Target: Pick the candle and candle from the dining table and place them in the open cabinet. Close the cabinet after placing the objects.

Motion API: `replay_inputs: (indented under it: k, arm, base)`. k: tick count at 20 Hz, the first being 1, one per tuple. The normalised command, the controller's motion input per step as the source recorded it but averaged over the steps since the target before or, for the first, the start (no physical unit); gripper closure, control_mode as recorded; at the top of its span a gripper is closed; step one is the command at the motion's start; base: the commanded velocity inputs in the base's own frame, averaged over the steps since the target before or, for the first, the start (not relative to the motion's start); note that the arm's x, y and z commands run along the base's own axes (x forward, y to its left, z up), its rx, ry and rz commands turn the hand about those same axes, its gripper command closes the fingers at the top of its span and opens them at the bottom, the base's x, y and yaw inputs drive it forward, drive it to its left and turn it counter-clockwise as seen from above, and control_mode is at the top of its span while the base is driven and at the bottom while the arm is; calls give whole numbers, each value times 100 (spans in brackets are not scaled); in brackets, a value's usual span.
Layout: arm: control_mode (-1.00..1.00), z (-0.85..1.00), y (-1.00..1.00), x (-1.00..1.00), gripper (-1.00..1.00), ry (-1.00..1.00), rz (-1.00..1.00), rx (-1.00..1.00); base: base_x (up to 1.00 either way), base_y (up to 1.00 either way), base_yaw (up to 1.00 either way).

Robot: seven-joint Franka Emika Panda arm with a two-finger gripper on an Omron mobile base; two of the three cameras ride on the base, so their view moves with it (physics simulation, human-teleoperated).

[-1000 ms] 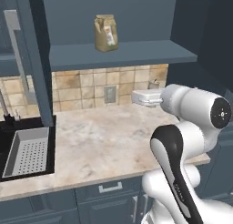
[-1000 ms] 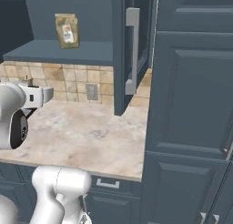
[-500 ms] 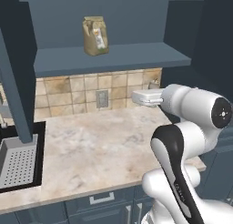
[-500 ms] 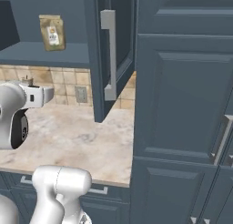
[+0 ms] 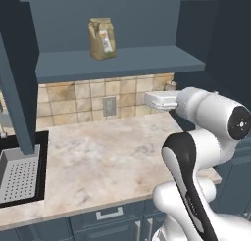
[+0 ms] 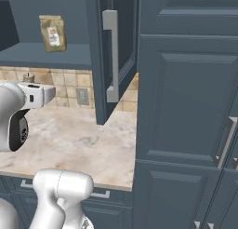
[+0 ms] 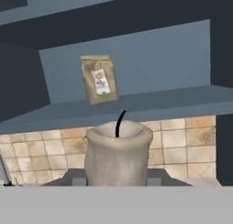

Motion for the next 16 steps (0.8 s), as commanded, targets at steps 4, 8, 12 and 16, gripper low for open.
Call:
replay_inputs:
  k: [4,8,12,16]
  arm:
    - [-100,52,-4,0,100,-5,-23,0]
    - [-100,54,0,9,100,0,-26,-1]
    - [-100,57,0,13,100,0,-18,0]
    - [-100,48,-22,10,100,0,-11,2]
  base:
    - [0,0,0]
    - [0,0,0]
    - [0,0,0]
    - [0,0,0]
